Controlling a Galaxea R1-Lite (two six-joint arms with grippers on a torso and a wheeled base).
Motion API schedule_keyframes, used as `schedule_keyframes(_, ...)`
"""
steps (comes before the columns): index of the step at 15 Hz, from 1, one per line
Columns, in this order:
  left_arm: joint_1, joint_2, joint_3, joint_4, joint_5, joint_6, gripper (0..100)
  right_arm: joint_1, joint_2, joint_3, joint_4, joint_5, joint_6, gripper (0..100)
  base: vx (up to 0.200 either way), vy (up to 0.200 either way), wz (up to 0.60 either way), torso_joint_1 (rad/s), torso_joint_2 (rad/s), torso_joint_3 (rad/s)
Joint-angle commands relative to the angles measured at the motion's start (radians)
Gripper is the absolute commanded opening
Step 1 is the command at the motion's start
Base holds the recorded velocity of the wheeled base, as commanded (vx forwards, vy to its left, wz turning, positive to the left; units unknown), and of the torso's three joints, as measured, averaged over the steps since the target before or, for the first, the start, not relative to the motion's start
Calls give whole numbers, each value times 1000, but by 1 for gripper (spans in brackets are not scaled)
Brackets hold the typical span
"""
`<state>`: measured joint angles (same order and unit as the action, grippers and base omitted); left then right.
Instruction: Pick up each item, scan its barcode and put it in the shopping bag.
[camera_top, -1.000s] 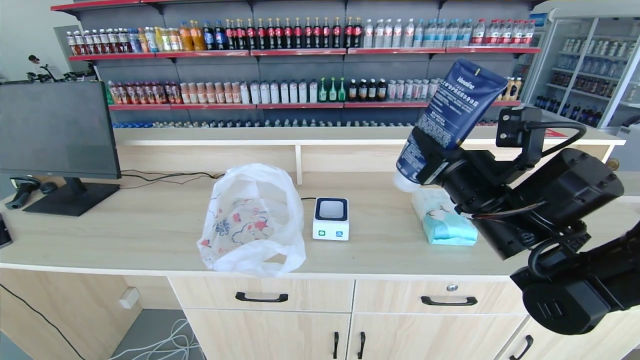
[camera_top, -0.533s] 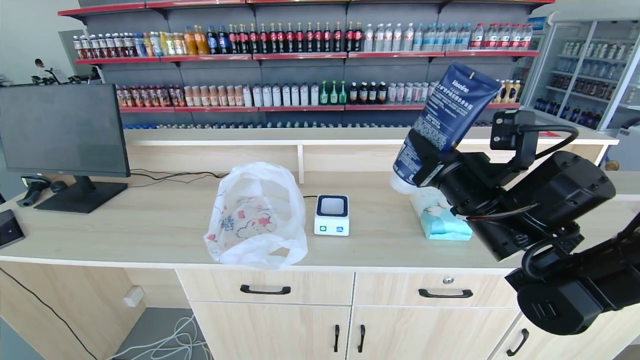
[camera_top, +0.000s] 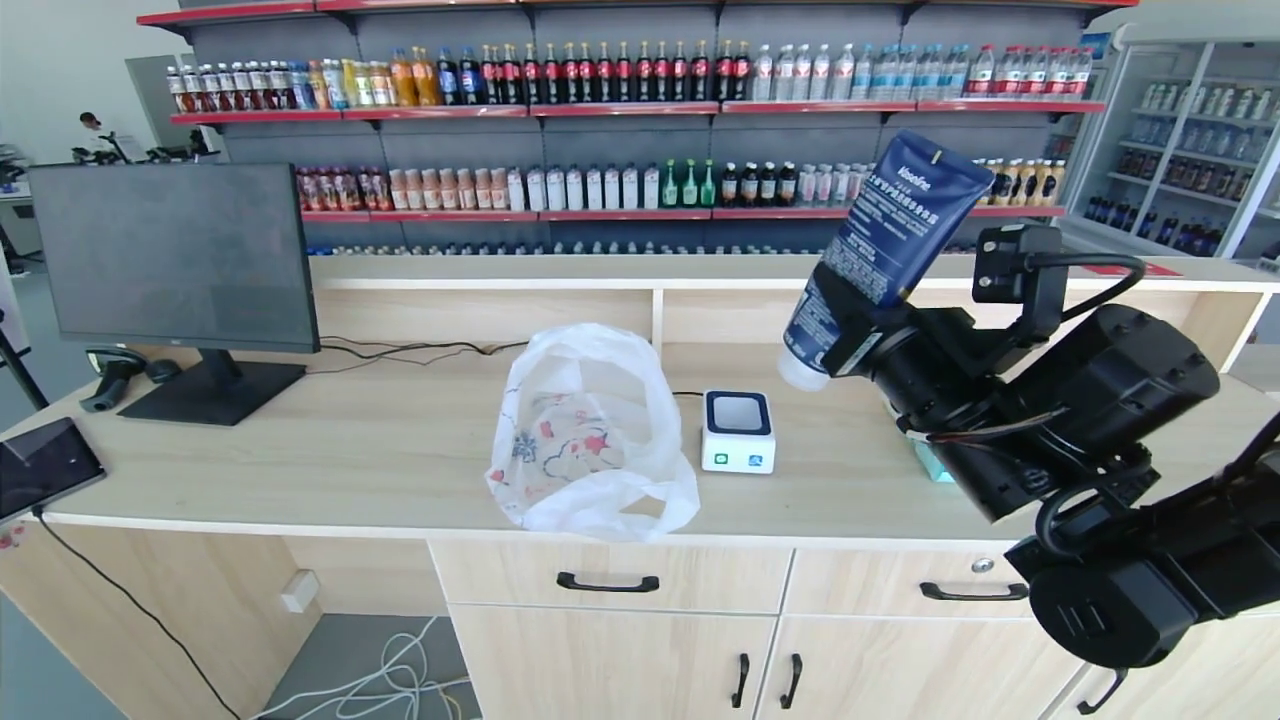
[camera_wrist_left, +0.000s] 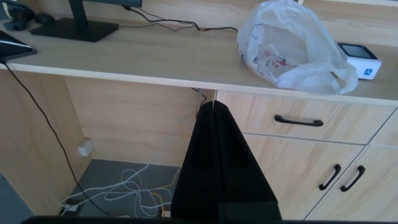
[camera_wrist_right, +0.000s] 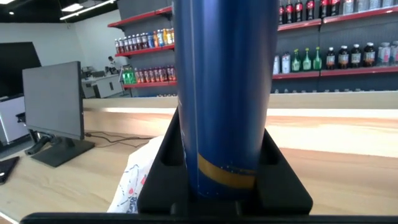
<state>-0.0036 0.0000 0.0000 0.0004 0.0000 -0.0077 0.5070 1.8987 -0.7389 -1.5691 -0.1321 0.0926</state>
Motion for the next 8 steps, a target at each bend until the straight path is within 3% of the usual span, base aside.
schedule_keyframes(1,1,0,0,0,0,-2,0,1,5,1,-2,0,-1,0,0,0,0,0,0,0)
schedule_keyframes(5,1,0,0,0,-2,0,0,1,25,39,-2,19,-57,0,0,0,0,0,0,0)
schedule_keyframes(8,1,0,0,0,-2,3,0,-21,97,50,-2,121,-116,0,0,0,0,0,0,0)
